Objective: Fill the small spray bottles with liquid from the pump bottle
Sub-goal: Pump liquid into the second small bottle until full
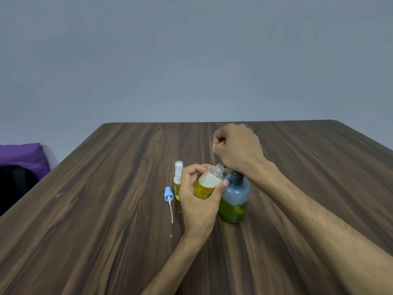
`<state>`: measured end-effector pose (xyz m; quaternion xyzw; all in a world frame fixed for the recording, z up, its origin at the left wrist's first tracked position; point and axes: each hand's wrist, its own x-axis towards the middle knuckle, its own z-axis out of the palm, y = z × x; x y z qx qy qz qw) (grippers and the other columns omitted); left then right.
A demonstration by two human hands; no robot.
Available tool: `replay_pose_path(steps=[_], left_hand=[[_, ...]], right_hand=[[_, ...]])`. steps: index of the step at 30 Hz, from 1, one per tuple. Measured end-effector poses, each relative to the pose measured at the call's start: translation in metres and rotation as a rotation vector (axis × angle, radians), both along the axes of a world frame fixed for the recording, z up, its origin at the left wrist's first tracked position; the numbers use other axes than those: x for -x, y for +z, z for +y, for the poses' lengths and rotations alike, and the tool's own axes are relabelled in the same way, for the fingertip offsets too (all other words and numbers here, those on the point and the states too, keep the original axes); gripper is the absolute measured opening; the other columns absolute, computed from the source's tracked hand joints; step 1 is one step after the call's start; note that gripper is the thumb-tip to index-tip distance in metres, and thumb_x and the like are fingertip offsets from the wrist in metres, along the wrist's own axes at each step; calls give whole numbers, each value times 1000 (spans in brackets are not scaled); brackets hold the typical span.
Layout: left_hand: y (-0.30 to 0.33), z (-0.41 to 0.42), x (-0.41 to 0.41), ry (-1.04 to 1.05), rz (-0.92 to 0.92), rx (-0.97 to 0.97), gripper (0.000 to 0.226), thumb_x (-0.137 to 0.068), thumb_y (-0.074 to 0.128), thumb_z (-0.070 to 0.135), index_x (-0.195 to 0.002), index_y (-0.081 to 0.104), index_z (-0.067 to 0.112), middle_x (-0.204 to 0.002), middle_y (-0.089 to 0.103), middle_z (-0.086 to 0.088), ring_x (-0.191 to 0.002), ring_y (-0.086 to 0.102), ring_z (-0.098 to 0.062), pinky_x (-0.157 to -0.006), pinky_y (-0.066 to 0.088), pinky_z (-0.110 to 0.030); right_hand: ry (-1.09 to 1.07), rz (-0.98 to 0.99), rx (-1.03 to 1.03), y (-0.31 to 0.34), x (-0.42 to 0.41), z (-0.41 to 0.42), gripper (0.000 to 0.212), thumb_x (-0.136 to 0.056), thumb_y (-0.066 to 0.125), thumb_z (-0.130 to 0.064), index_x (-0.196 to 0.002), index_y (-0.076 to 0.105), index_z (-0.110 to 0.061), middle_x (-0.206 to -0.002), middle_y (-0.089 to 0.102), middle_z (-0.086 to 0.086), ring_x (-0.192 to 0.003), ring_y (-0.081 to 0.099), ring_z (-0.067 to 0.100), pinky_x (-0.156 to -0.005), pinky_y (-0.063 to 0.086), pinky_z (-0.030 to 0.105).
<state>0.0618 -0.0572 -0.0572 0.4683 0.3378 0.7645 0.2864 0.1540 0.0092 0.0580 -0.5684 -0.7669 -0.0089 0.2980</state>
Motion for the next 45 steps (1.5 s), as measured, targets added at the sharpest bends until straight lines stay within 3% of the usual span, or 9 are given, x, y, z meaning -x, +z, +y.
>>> replay_pose_path(steps=[16, 21, 34, 40, 45], left_hand=[[4, -2, -1, -21, -14, -11, 46, -74, 89, 1, -106, 59, 14, -109, 74, -6, -105, 74, -21, -90, 58, -25], [2, -1, -1, -15, -14, -18, 46, -74, 90, 1, -106, 59, 12, -109, 74, -9, -106, 74, -25, -92, 59, -26], [3, -2, -1, -10, -9, -16, 47, -73, 89, 4, -107, 59, 13, -109, 74, -6, -105, 74, -24, -90, 60, -27], [3, -2, -1, -5, 1, -13, 47, -74, 90, 4, -107, 59, 14, -110, 74, -7, -105, 74, -25, -90, 60, -28], [3, -2, -1, -10, -7, -16, 46, -74, 90, 7, -107, 59, 15, -109, 74, -8, -105, 74, -26, -91, 59, -27]], right_hand=[[10, 3, 13, 0, 0, -1, 22, -75, 45, -9, -59, 58, -15, -61, 62, -1, -66, 61, 26, -68, 57, 45], [10, 67, -36, 4, -4, -2, 22, -76, 44, -6, -63, 61, -12, -62, 64, 0, -65, 60, 24, -66, 54, 40], [1, 18, 51, 1, -2, -2, 33, -81, 48, -11, -51, 43, -23, -62, 51, -5, -67, 51, 25, -67, 42, 36], [-6, 21, 36, 1, -2, -2, 37, -86, 50, -11, -52, 43, -23, -58, 47, -7, -65, 52, 23, -66, 40, 35], [-25, 60, 12, 4, -3, -2, 24, -79, 47, -8, -58, 54, -15, -62, 58, -1, -68, 57, 28, -61, 39, 33]])
